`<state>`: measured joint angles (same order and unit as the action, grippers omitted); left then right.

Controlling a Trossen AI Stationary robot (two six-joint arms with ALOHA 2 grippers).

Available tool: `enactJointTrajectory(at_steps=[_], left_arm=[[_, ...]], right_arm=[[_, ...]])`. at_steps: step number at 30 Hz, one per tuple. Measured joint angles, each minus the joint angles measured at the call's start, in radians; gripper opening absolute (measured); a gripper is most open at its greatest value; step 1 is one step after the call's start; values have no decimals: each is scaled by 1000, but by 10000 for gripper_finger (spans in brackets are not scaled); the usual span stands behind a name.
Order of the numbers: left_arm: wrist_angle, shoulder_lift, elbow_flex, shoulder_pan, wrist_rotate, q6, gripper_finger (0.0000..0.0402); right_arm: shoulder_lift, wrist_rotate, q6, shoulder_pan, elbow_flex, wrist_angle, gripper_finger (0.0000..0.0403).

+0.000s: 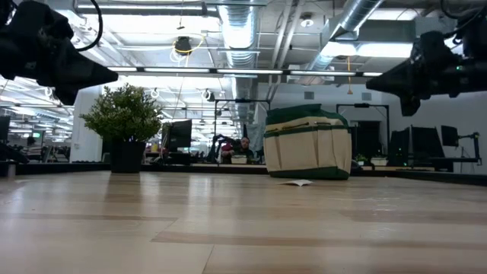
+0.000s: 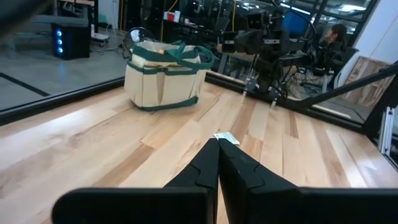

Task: Pick & Place Garden tools in Gardening bag
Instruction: Return to Home Position

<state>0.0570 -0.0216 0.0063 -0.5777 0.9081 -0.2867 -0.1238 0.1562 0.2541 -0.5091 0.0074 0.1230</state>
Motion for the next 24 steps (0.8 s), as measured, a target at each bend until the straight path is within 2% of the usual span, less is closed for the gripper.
enactJointTrajectory(at_steps=[24], left_arm=[[11, 0, 0, 0, 0, 2, 7]], right_arm=[[0, 0, 27, 11, -1, -41, 1]])
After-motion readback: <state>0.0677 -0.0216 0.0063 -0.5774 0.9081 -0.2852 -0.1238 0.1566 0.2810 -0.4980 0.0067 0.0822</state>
